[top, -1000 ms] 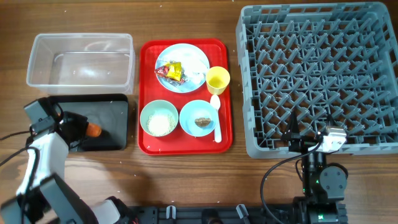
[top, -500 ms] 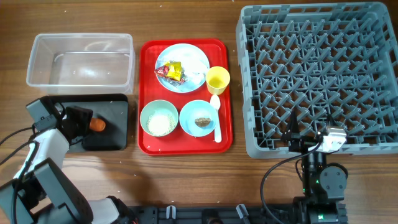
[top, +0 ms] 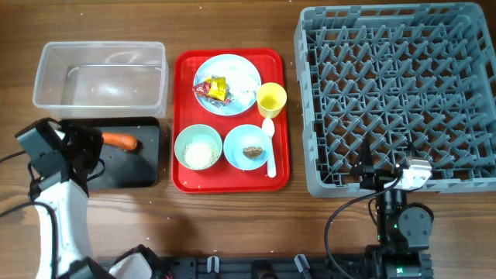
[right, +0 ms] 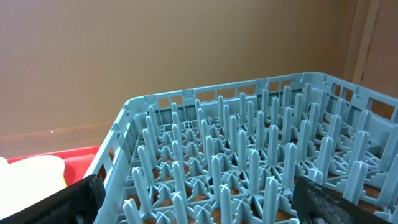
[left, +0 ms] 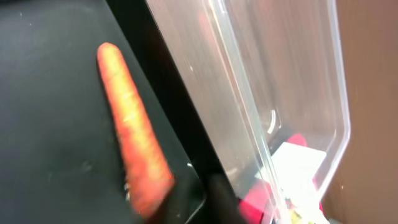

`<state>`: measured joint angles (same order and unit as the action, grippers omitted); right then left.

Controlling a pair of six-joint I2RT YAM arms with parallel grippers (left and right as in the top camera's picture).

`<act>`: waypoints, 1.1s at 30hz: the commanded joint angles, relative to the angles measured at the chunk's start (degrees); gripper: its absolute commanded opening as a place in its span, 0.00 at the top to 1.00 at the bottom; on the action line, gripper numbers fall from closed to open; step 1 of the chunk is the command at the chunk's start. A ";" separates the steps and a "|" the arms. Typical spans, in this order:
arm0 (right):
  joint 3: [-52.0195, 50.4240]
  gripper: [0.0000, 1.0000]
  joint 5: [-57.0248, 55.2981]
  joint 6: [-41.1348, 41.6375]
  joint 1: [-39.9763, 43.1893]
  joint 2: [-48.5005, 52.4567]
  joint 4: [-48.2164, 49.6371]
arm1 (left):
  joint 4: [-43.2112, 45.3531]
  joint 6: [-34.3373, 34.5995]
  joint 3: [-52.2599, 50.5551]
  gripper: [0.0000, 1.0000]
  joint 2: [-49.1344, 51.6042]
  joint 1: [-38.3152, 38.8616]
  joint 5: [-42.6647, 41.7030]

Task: Sort waste into correct bins and load items into the dishwasher rack
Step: 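Lower the carrot onto the black tray and open the left gripper, then move the left gripper back to the rice bowl on the red tray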

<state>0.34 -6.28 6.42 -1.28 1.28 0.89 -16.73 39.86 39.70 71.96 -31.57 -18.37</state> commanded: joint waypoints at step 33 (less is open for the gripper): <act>-0.04 0.00 -0.57 0.44 0.24 0.07 0.24 | -35.98 -13.44 28.28 0.96 -6.60 23.02 14.01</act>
<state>0.34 -6.28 6.42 -1.28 1.28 0.89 -50.94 27.79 63.64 65.98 -16.16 -11.73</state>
